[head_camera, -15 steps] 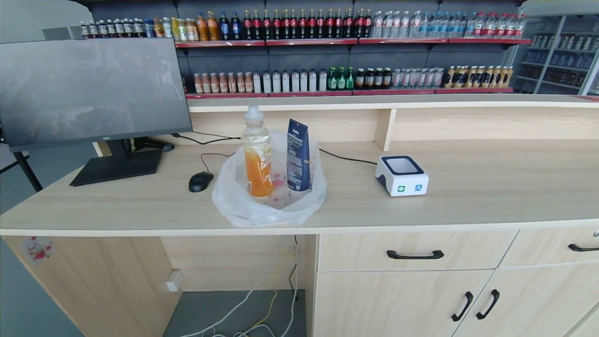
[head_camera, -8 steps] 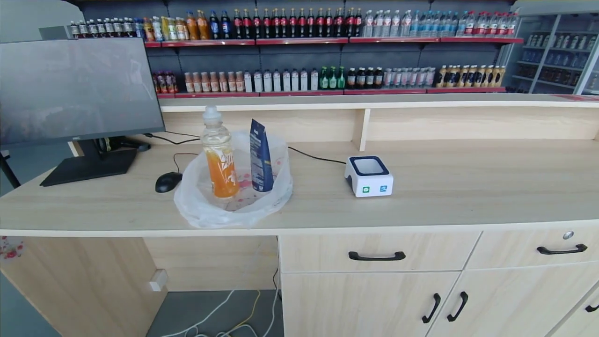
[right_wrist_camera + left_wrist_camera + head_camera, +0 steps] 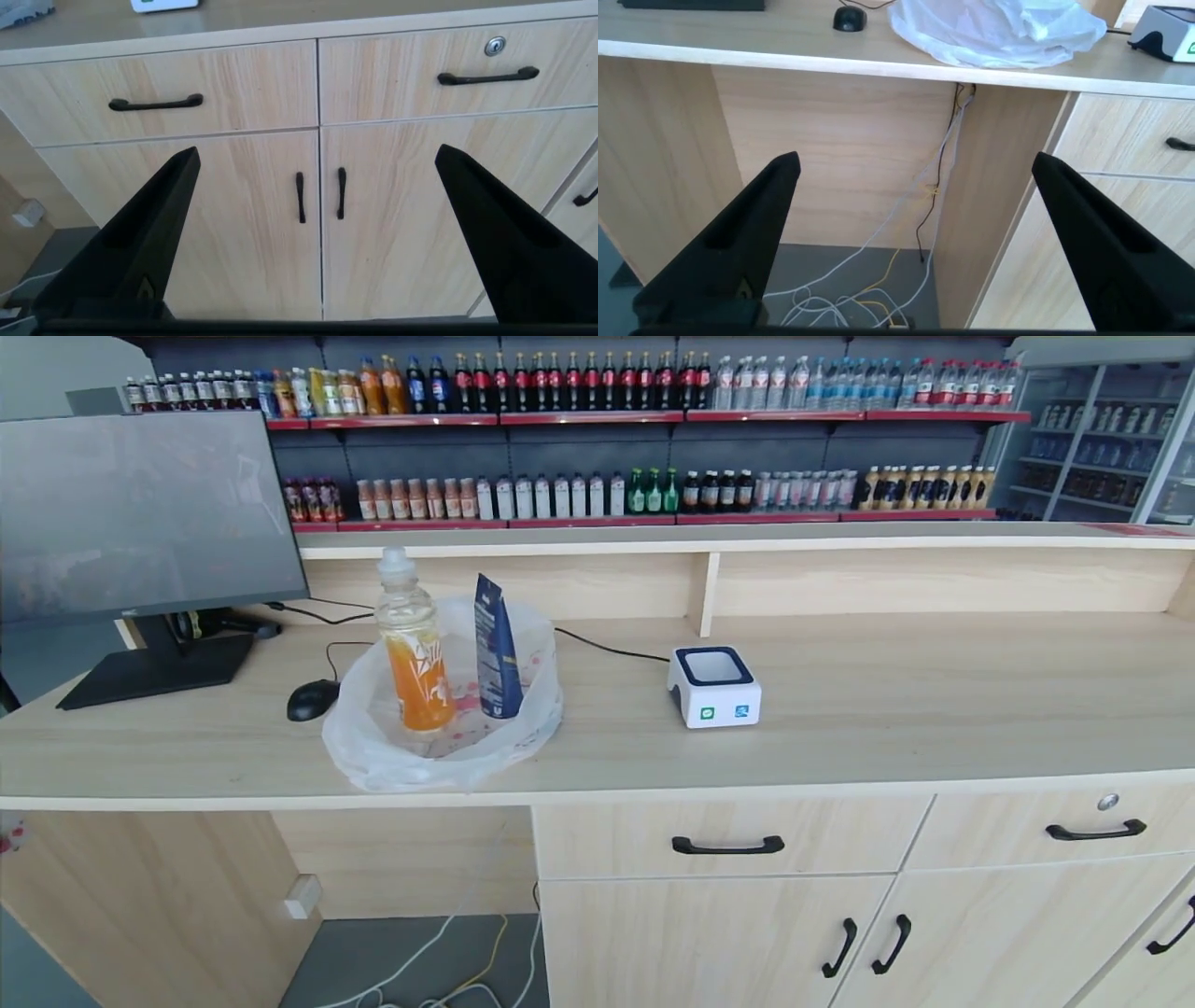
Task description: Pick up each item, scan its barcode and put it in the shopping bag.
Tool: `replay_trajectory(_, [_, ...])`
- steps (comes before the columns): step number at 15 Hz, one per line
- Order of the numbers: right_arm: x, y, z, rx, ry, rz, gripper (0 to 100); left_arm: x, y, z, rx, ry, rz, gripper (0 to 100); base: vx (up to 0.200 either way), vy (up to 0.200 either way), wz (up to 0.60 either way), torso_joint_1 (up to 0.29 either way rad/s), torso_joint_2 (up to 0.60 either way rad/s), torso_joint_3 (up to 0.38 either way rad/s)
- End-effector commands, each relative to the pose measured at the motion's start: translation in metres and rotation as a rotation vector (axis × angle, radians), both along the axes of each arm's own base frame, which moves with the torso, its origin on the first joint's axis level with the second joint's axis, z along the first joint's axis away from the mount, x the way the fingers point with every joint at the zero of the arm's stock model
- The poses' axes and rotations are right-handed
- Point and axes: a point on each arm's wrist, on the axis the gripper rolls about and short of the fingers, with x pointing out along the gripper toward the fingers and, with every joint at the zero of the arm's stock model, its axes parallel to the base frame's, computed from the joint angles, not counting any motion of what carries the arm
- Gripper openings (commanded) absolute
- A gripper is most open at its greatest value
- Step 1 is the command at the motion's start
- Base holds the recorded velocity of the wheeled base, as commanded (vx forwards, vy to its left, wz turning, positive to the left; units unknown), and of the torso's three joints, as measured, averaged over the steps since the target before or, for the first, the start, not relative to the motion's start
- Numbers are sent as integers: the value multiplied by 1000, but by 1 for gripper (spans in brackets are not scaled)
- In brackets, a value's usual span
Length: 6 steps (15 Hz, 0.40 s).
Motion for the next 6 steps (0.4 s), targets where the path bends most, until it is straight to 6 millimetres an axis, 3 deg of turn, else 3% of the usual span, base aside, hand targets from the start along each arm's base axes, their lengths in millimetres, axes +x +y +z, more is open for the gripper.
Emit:
replay_trajectory(1, [0, 0, 0, -1, 2, 1, 100, 0, 0, 0, -2, 0, 2, 100, -200, 0, 0, 2, 2, 2])
replay_trajectory(2, [0, 0, 0, -4, 2, 1, 100, 0, 0, 0, -2, 0, 2, 100, -200, 0, 0, 22, 12, 2])
replay_trajectory(6, [0, 0, 0, -3, 2, 1, 100, 0, 0, 0, 1, 0, 0, 100, 0, 0, 0, 0, 0, 0])
